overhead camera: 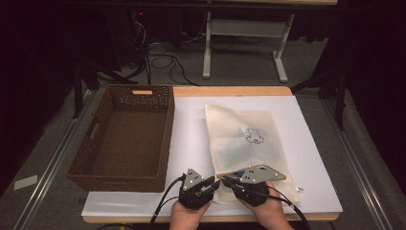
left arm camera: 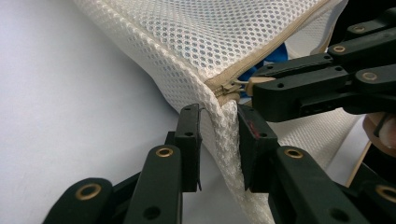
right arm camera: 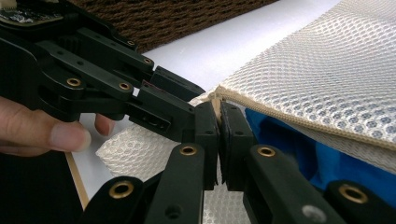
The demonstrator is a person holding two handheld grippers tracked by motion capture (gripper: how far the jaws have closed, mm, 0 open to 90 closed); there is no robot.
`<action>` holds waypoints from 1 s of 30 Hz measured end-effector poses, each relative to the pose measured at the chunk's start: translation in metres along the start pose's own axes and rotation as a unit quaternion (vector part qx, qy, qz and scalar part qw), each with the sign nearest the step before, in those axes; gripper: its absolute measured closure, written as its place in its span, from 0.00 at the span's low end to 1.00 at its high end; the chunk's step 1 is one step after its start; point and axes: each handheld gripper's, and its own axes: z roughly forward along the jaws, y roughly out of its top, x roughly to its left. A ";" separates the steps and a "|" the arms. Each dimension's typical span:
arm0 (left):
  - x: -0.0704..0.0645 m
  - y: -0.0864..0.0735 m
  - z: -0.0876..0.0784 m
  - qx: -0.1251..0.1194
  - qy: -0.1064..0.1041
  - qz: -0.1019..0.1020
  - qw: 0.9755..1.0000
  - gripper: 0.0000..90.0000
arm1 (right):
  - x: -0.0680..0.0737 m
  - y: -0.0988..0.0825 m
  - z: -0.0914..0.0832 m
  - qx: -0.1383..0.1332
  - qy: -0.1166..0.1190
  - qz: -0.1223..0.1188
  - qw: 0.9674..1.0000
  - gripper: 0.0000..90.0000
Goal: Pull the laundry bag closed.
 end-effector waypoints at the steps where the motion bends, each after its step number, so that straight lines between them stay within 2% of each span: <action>1: 0.000 0.000 0.000 -0.001 -0.001 0.000 1.000 0.80 | 0.000 0.000 0.000 -0.001 0.000 0.001 1.000 0.98; 4: 0.001 0.000 0.000 -0.003 -0.005 -0.007 1.000 0.81 | -0.001 -0.001 0.000 0.000 0.001 0.000 1.000 0.98; 8: 0.001 0.000 -0.001 -0.007 -0.004 -0.009 1.000 0.92 | -0.001 -0.001 0.000 0.001 0.001 0.003 1.000 0.98; 10: 0.003 0.000 -0.002 -0.011 -0.008 -0.017 1.000 0.95 | -0.001 -0.001 0.000 -0.001 0.002 0.003 1.000 0.98; 11: 0.002 0.000 -0.003 -0.011 -0.003 -0.016 1.000 0.95 | -0.002 -0.001 0.000 -0.001 0.003 0.002 1.000 0.98; 13: 0.001 0.001 -0.005 -0.012 0.003 -0.012 1.000 0.96 | -0.002 -0.001 0.000 -0.002 0.003 0.006 1.000 0.98; 15: 0.001 0.001 -0.007 -0.013 0.007 -0.018 1.000 0.96 | -0.002 -0.001 0.000 -0.005 0.003 0.017 1.000 0.98; 25: 0.001 0.003 -0.011 -0.022 0.002 -0.019 1.000 0.97 | -0.005 0.000 -0.001 -0.005 0.008 0.031 0.999 0.98; 30: 0.001 0.004 -0.011 -0.019 0.000 -0.016 1.000 0.97 | -0.006 -0.001 -0.001 -0.003 0.006 0.028 1.000 0.98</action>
